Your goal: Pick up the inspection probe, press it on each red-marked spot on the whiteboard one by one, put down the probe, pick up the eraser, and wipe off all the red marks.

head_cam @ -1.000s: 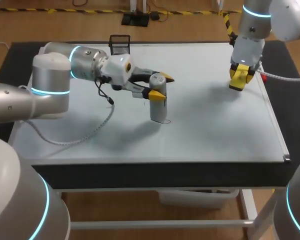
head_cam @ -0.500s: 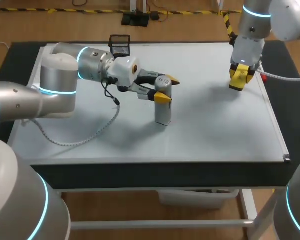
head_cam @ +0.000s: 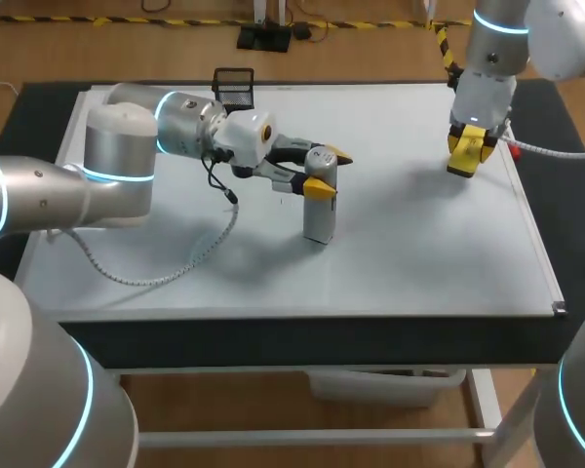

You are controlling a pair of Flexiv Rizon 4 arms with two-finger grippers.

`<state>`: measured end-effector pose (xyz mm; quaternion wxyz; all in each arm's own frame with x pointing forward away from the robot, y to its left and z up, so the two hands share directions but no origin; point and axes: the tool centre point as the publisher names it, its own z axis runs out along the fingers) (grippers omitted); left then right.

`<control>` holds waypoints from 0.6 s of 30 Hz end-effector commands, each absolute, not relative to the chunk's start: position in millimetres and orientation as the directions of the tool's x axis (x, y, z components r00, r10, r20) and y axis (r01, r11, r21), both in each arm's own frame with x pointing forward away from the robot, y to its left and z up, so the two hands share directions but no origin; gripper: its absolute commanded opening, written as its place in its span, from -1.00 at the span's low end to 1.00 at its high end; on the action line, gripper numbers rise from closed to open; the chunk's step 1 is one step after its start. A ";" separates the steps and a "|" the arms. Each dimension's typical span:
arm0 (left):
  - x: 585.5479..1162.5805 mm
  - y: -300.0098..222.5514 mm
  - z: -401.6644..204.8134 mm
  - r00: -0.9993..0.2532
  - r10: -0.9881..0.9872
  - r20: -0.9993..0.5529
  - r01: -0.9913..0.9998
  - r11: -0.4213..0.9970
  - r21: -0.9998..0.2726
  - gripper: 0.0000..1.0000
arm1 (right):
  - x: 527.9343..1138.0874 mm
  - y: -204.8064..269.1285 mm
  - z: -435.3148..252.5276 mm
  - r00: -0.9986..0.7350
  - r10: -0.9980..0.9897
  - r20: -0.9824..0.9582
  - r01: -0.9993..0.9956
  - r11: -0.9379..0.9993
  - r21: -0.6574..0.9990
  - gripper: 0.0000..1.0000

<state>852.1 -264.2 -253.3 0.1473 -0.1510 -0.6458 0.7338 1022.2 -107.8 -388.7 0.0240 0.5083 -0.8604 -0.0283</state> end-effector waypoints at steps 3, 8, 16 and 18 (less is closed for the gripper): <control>853.6 -266.3 -256.4 -0.908 0.418 -0.026 -0.029 -0.124 -0.992 -1.00 | 1022.8 -108.4 -388.0 -0.480 -0.877 0.015 -0.874 0.480 0.072 -1.00; 854.8 -267.7 -259.4 -0.907 0.420 -0.022 -0.030 -0.117 -0.993 -1.00 | 1022.8 -108.4 -388.0 -0.480 -0.877 0.015 -0.874 0.480 0.072 -1.00; 856.0 -267.8 -264.3 -0.908 0.419 -0.011 -0.040 -0.113 -0.993 -1.00 | 1022.8 -108.4 -388.0 -0.480 -0.877 0.015 -0.874 0.480 0.072 -1.00; 856.3 -267.6 -264.7 -0.908 0.418 -0.010 -0.041 -0.112 -0.993 -1.00 | 1022.8 -108.4 -388.0 -0.480 -0.877 0.015 -0.874 0.480 0.072 -1.00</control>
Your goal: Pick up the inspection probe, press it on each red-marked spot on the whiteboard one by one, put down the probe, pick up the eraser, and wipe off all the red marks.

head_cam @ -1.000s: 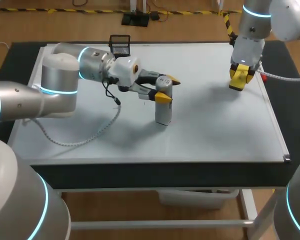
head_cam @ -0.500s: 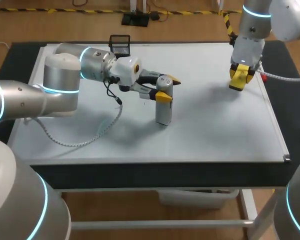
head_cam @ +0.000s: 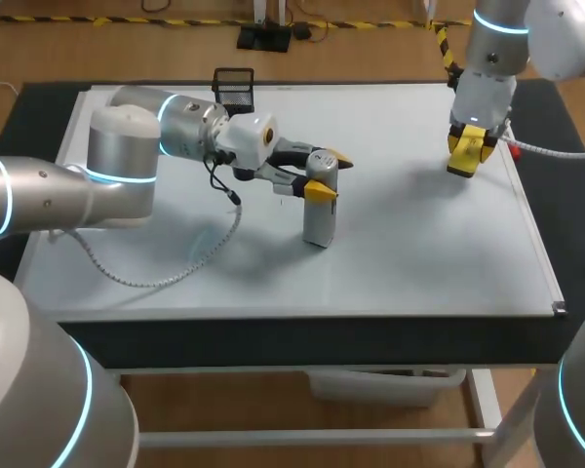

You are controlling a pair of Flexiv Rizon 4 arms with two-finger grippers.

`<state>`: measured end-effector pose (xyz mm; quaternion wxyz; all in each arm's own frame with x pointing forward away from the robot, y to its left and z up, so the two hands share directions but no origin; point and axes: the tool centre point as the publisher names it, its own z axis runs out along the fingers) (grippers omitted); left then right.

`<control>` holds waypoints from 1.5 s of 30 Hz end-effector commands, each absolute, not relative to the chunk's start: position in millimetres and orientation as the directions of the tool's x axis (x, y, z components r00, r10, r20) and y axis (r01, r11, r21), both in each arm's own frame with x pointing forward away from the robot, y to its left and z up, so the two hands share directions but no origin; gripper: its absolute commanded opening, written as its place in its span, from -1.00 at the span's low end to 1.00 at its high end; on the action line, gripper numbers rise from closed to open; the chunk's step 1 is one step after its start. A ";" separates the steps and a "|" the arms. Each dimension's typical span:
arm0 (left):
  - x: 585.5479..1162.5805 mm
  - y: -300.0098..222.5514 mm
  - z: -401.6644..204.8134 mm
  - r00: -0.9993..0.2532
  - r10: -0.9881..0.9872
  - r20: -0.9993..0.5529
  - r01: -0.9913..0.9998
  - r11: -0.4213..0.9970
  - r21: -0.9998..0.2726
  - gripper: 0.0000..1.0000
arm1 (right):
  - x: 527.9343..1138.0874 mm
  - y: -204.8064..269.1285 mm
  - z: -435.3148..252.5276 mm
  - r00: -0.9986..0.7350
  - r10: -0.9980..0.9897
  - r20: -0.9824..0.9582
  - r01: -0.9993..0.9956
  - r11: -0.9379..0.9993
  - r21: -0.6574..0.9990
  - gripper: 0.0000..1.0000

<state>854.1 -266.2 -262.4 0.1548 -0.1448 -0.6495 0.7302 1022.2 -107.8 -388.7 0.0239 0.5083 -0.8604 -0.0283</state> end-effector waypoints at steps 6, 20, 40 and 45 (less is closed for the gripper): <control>856.6 -267.3 -264.8 -0.908 0.419 -0.007 -0.043 -0.109 -0.993 -1.00 | 1022.8 -108.4 -388.0 -0.480 -0.877 0.015 -0.874 0.480 0.072 -1.00; 857.7 -266.7 -266.5 -0.909 0.417 -0.004 -0.044 -0.104 -0.994 -1.00 | 1022.8 -108.4 -388.0 -0.480 -0.877 0.015 -0.874 0.480 0.072 -1.00; 861.2 -250.0 -245.9 -0.916 0.399 -0.040 -0.005 -0.113 -0.994 -1.00 | 1022.8 -108.4 -388.0 -0.480 -0.877 0.015 -0.874 0.480 0.072 -1.00; 874.2 -232.9 -236.6 -0.918 0.394 -0.047 0.001 -0.117 -0.993 -1.00 | 1022.8 -108.4 -388.0 -0.480 -0.877 0.015 -0.874 0.480 0.072 -1.00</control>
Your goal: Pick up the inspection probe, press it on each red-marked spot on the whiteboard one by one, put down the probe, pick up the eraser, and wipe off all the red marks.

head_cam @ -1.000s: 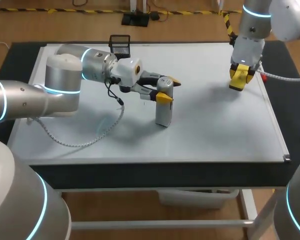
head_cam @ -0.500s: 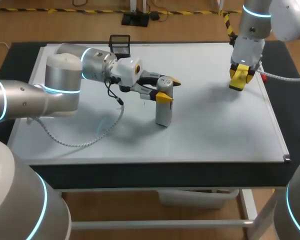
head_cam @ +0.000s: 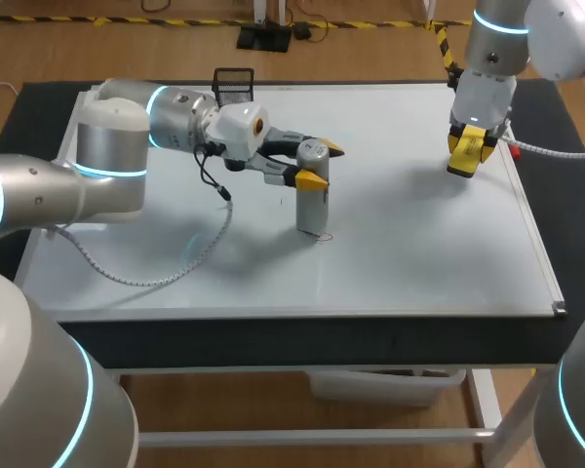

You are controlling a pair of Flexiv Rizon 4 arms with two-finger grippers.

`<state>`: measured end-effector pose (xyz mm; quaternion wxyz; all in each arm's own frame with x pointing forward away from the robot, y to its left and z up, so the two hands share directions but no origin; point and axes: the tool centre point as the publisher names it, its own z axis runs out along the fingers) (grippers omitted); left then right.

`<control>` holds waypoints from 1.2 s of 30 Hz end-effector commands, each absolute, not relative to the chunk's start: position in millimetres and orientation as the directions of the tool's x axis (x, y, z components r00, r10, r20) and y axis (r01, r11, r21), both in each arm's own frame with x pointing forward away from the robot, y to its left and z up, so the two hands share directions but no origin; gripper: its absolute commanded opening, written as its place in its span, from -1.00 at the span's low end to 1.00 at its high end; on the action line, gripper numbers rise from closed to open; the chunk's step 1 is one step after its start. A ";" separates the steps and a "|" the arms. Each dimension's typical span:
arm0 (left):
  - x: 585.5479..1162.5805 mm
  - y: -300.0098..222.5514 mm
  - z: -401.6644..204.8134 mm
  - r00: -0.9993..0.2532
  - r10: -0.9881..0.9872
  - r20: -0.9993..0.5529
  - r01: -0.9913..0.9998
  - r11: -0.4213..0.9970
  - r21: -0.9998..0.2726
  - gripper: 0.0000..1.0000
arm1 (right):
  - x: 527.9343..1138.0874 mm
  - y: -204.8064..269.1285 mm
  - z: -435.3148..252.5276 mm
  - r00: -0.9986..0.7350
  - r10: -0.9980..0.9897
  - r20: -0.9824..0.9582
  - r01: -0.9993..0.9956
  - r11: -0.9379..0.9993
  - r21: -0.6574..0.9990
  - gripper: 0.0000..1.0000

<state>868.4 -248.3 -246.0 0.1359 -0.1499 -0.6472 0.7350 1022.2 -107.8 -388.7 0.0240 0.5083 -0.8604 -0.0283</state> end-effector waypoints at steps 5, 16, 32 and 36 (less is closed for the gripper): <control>889.0 -212.8 -233.6 -0.925 0.376 -0.051 0.008 -0.114 -0.993 -1.00 | 1022.8 -108.4 -388.0 -0.480 -0.877 0.015 -0.874 0.480 0.072 -1.00; 923.0 -151.6 -235.5 -0.952 0.303 -0.032 0.000 -0.104 -0.995 -1.00 | 1022.8 -108.4 -388.0 -0.480 -0.877 0.015 -0.874 0.480 0.072 -1.00; 976.4 -60.3 -238.4 -0.989 0.150 -0.009 -0.008 -0.106 -0.994 -1.00 | 1022.8 -108.4 -388.0 -0.480 -0.877 0.015 -0.874 0.480 0.072 -1.00; 985.6 -41.6 -238.3 -0.994 0.113 -0.003 -0.009 -0.109 -0.994 -1.00 | 1022.8 -108.4 -388.0 -0.480 -0.877 0.015 -0.874 0.480 0.072 -1.00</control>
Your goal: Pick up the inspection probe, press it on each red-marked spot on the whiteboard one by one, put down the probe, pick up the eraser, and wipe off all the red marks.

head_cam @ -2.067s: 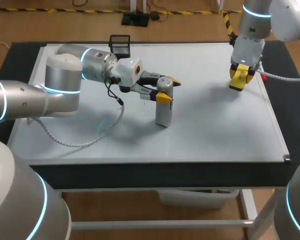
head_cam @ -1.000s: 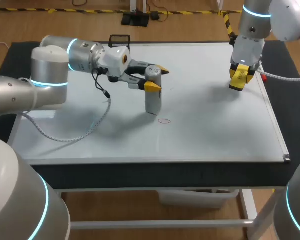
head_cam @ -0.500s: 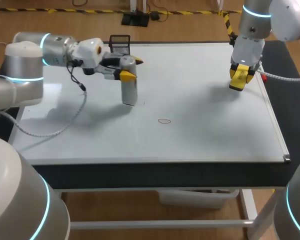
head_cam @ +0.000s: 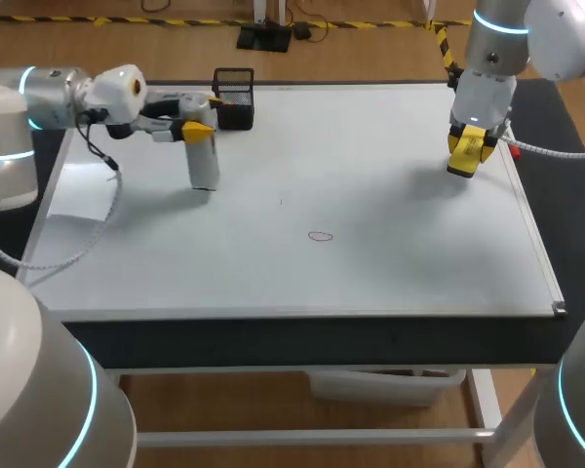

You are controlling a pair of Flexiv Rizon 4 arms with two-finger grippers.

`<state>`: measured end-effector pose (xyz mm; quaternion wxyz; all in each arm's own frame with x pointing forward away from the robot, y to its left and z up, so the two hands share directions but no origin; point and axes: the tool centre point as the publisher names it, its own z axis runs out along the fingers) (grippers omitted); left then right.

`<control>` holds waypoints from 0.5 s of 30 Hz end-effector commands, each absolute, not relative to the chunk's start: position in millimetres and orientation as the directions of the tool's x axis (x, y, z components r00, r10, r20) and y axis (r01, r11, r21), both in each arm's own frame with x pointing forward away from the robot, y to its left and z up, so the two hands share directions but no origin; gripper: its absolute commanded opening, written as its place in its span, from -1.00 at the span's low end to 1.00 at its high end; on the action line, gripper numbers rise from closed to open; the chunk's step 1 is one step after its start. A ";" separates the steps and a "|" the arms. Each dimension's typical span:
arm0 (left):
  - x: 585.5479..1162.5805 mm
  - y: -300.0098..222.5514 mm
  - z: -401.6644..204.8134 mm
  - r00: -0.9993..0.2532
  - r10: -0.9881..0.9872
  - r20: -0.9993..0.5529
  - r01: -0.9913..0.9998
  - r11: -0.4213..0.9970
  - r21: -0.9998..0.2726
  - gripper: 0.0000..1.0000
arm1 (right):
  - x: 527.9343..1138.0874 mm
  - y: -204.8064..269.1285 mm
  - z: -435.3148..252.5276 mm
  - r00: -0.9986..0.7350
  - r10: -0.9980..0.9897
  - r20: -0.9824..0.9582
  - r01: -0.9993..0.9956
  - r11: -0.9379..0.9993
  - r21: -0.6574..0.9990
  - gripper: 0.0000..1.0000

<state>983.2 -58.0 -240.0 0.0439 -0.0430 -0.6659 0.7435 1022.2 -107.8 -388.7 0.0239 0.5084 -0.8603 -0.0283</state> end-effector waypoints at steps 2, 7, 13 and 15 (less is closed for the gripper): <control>991.5 -33.0 -238.6 -0.995 0.096 -0.001 -0.009 -0.103 -0.995 -1.00 | 1022.8 -108.4 -388.0 -0.480 -0.877 0.015 -0.874 0.480 0.072 -1.00; 1001.5 -17.3 -238.0 -0.998 0.067 0.004 -0.011 -0.102 -0.995 -1.00 | 1022.8 -108.4 -388.0 -0.480 -0.877 0.015 -0.874 0.480 0.072 -1.00; 1008.8 -7.0 -237.8 -0.999 0.052 0.001 -0.006 -0.098 -0.995 -1.00 | 1022.8 -108.4 -388.0 -0.480 -0.877 0.015 -0.874 0.480 0.072 -1.00; 1008.7 -5.3 -237.4 -0.999 0.053 0.000 -0.006 -0.099 -0.995 -1.00 | 1022.8 -108.4 -388.0 -0.480 -0.877 0.015 -0.874 0.480 0.072 -1.00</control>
